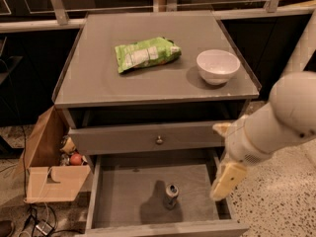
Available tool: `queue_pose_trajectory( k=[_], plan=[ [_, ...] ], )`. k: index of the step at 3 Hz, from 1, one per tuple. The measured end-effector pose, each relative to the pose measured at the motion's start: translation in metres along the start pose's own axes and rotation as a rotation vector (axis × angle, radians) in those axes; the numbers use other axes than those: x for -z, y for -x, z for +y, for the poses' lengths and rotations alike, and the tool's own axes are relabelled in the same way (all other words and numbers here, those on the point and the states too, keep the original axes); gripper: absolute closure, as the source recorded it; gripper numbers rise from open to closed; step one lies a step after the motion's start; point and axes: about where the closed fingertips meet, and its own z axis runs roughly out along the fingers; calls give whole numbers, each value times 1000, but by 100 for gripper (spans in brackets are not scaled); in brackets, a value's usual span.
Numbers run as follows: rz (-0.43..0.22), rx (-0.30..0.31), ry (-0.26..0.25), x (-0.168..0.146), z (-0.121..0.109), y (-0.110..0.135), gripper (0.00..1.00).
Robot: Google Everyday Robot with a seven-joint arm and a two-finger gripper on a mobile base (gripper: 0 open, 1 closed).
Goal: Pick redbull can from middle drawer and place on counter
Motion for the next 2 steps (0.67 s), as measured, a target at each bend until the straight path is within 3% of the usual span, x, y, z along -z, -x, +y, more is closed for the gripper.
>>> queue_pose_trajectory(
  k=[2],
  plan=[
    [-45, -64, 98, -100, 34, -27, 0]
  ],
)
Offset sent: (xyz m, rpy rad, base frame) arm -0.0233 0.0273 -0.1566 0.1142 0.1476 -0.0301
